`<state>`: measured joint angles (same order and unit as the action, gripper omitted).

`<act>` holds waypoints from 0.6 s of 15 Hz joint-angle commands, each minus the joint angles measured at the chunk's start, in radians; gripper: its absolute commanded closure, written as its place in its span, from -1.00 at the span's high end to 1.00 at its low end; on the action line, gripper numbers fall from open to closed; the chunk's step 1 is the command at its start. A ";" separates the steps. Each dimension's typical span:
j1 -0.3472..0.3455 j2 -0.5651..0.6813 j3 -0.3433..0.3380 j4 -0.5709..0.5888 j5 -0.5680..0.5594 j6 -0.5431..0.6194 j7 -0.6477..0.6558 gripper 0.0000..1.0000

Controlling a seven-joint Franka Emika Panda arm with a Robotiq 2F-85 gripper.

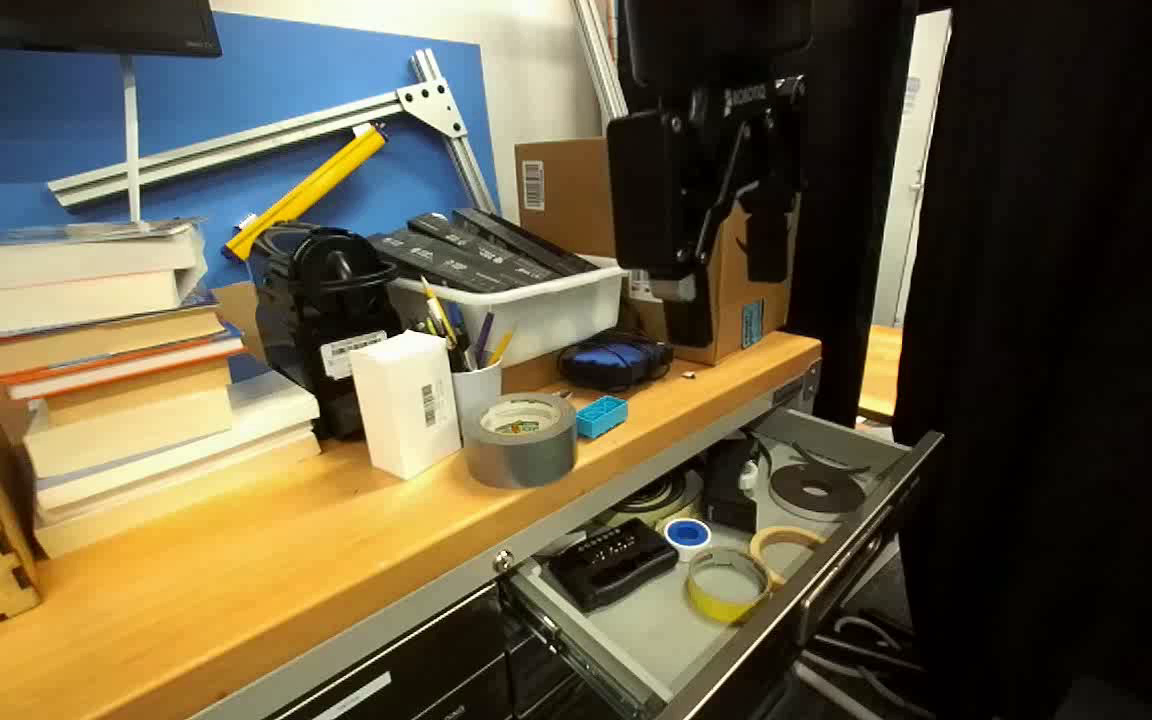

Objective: Put the blue lego brick in the open drawer then close the drawer

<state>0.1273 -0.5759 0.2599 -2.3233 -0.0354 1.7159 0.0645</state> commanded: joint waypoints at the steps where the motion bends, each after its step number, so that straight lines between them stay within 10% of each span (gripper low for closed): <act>1: 0.022 0.004 -0.017 0.008 -0.010 -0.003 0.010 1.00; 9: -0.029 0.134 -0.054 0.022 -0.020 0.255 0.070 1.00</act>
<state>0.1220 -0.5258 0.2302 -2.3202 -0.0354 1.8400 0.0864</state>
